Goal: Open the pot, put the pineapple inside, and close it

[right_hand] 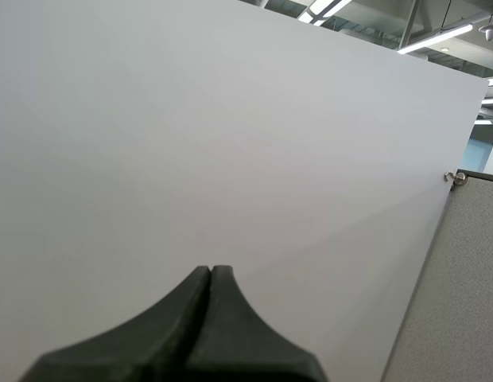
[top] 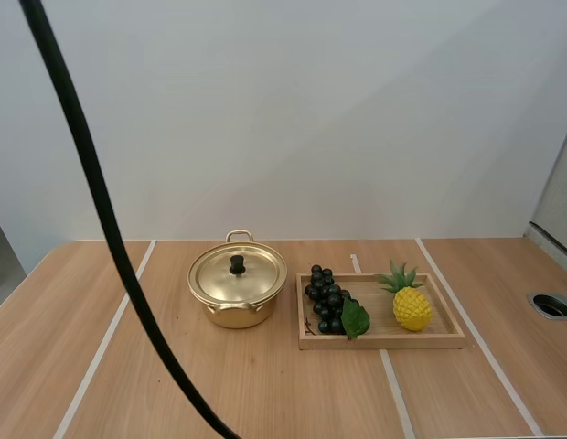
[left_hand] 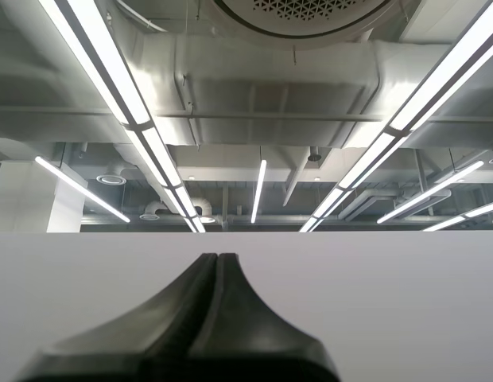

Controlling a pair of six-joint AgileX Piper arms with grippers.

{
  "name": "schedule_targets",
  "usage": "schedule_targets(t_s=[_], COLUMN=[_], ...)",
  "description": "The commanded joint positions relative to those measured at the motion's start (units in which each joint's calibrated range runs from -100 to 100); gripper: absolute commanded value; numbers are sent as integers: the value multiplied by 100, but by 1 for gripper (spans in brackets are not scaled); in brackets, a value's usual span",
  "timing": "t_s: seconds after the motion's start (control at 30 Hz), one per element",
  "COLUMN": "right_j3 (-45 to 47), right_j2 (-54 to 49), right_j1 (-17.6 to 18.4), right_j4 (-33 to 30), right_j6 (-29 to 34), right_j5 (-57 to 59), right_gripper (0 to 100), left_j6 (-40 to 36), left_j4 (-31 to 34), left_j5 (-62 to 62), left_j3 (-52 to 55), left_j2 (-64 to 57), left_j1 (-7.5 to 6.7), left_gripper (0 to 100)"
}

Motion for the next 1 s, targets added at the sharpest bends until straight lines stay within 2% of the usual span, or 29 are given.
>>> schedule_targets(t_s=[0.0, 0.17, 0.27, 0.43, 0.57, 0.67, 0.83, 0.97], right_j3=[-55, -55, -55, -55, -55, -39, 426, 1108], right_j2=[66, 415, 695, 1181, 1461, 1647, 1743, 1783], right_j1=[5, 5, 5, 5, 5, 5, 5, -9], right_j4=[-257, -405, -405, -405, -405, -405, -405, -427], right_j6=[17, 17, 17, 17, 17, 17, 17, 17], right_j5=[134, 746, 1556, 3058, 3058, 3058, 3058, 3058], right_gripper=[0, 0, 0, 0, 0, 0, 0, 0], left_j6=[-63, -371, -124, -57, 0, 498, 1634, 1733], left_j4=[64, 100, 100, 100, 100, -43, -872, -1122], left_j5=[76, 488, 734, 2881, 4411, 5091, 6233, 6600], left_j3=[-33, -33, -33, -33, -33, 21, 308, 604], left_j2=[30, 155, 392, 954, 1568, 2090, 2822, 3244], left_j1=[-12, -12, -12, -12, -12, -12, -12, -12], left_gripper=[0, 0, 0, 0, 0, 0, 0, 0])
